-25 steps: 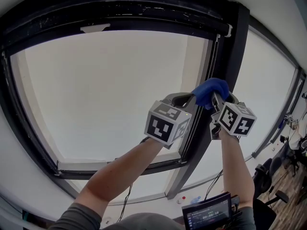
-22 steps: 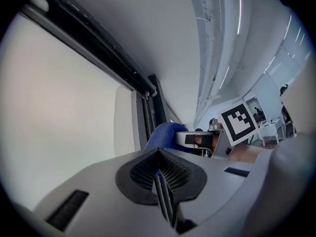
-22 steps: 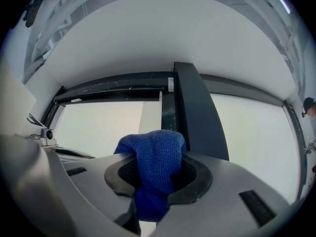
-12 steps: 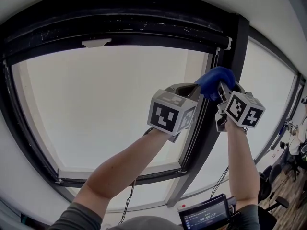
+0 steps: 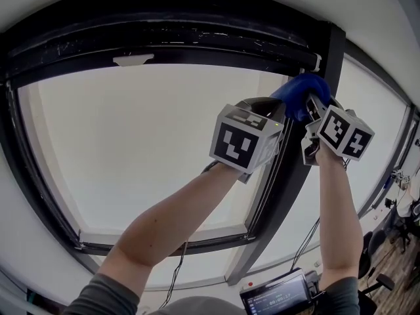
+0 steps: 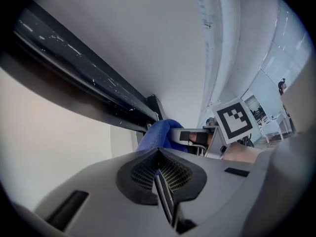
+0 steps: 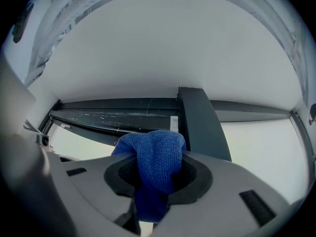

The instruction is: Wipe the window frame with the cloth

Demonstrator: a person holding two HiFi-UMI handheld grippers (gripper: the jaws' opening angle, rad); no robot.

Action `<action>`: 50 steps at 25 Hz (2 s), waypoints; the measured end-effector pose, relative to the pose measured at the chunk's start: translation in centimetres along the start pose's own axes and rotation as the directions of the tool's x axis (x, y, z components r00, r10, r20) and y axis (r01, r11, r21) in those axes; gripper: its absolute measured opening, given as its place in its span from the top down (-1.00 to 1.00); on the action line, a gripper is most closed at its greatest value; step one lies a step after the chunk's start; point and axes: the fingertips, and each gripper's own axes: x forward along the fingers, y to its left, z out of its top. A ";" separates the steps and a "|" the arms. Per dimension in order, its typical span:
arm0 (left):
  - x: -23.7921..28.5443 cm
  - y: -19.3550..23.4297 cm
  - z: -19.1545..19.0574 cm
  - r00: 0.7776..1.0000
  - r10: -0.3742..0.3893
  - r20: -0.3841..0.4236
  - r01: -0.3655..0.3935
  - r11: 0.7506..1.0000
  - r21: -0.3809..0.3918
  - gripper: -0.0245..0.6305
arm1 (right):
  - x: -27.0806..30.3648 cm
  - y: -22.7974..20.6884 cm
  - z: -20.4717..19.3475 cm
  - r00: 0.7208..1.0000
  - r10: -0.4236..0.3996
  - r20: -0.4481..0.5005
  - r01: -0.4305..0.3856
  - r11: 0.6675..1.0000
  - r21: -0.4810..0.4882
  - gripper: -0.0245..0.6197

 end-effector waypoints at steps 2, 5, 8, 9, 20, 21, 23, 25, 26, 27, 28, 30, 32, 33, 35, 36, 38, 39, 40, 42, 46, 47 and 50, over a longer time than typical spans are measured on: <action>0.2 0.0 -0.1 1.000 0.000 -0.006 0.000 1.000 -0.009 0.90 | 0.2 0.1 0.8 1.000 0.004 0.011 -0.004 1.000 -0.002 0.54; 0.1 0.0 0.0 1.000 0.000 -0.001 0.000 1.000 -0.007 0.90 | 0.3 0.2 1.1 1.000 0.017 0.015 -0.017 1.000 0.011 0.54; -0.2 -0.3 -0.4 1.000 0.000 0.009 0.000 1.000 -0.003 0.90 | -0.2 0.2 0.8 0.999 0.022 0.023 -0.023 1.000 0.016 0.54; -0.2 -0.3 -0.7 1.000 0.002 0.008 -0.002 1.000 -0.009 0.90 | -0.4 0.1 0.7 0.999 0.023 0.024 -0.024 1.000 0.014 0.54; -1.4 -0.5 -0.5 0.998 0.059 0.023 -0.059 0.998 -0.006 0.90 | -2.2 1.0 1.6 0.997 0.052 0.059 -0.054 0.998 0.033 0.54; -1.6 -0.7 -0.1 0.998 0.058 0.030 -0.057 0.998 -0.007 0.90 | -2.3 1.0 1.9 0.996 0.054 0.065 -0.057 0.998 0.036 0.54; -1.8 -1.3 0.7 0.998 0.051 0.041 -0.050 0.999 -0.009 0.90 | -2.6 0.9 2.5 0.996 0.058 0.075 -0.061 0.997 0.041 0.54; -1.7 -1.8 1.1 0.998 0.051 0.040 -0.052 0.999 0.014 0.90 | -2.8 0.8 3.1 0.994 0.061 0.087 -0.065 0.997 0.047 0.54; -1.7 -2.0 1.4 0.998 0.054 0.039 -0.055 0.998 0.028 0.90 | -2.8 0.7 3.3 0.994 0.063 0.093 -0.067 0.996 0.051 0.54; -1.6 -2.1 1.7 0.998 0.056 0.040 -0.057 0.998 0.037 0.90 | -2.8 0.5 3.5 0.993 0.064 0.097 -0.070 0.996 0.054 0.54; -1.6 -2.1 2.0 0.997 0.058 0.041 -0.060 0.997 0.042 0.90 | -2.7 0.4 3.6 0.993 0.065 0.100 -0.071 0.996 0.055 0.54; -1.6 -2.1 2.4 0.997 0.068 0.042 -0.071 0.996 0.054 0.90 | -2.4 0.1 3.9 0.992 0.065 0.106 -0.071 0.996 0.057 0.54; -1.6 -2.0 2.7 0.995 0.087 0.041 -0.090 0.993 0.079 0.90 | -1.8 -0.1 4.1 0.991 0.071 0.111 -0.079 0.995 0.064 0.54; -1.6 -1.8 2.8 0.994 0.097 0.040 -0.100 0.991 0.084 0.90 | -1.5 0.0 4.1 0.991 0.080 0.112 -0.088 0.994 0.070 0.54; -1.7 -1.3 2.8 0.993 0.111 0.036 -0.114 0.991 0.071 0.90 | -0.7 0.1 4.1 0.989 0.097 0.113 -0.106 0.991 0.078 0.54; -1.8 -1.1 2.8 0.993 0.117 0.033 -0.118 0.991 0.059 0.90 | -0.5 0.1 4.1 0.988 0.102 0.115 -0.112 0.991 0.079 0.54; -2.0 -0.8 2.7 0.991 0.133 0.031 -0.135 0.989 0.056 0.90 | -0.2 0.1 4.1 0.987 0.107 0.122 -0.117 0.990 0.077 0.54; -2.2 -0.6 2.8 0.989 0.146 0.033 -0.148 0.987 0.069 0.90 | 0.0 0.3 4.2 0.986 0.113 0.126 -0.123 0.990 0.076 0.54; -2.4 -0.3 2.8 0.986 0.160 0.036 -0.163 0.983 0.080 0.90 | 0.3 0.6 4.3 0.984 0.123 0.130 -0.134 0.988 0.077 0.54; -3.1 0.6 2.7 0.982 0.189 0.028 -0.190 0.979 0.073 0.90 | 0.8 1.6 4.2 0.979 0.150 0.136 -0.162 0.983 0.084 0.54; -4.5 1.9 2.7 0.973 0.231 0.023 -0.232 0.971 0.061 0.90 | 0.8 2.4 4.4 0.976 0.146 0.161 -0.164 0.981 0.101 0.54; -5.1 2.2 2.9 0.969 0.246 0.025 -0.247 0.967 0.069 0.90 | 0.9 2.8 4.5 0.974 0.152 0.170 -0.172 0.979 0.109 0.54; -6.9 3.4 3.1 0.959 0.283 0.027 -0.284 0.957 0.065 0.90 | 1.1 4.7 4.6 0.965 0.186 0.184 -0.208 0.972 0.109 0.54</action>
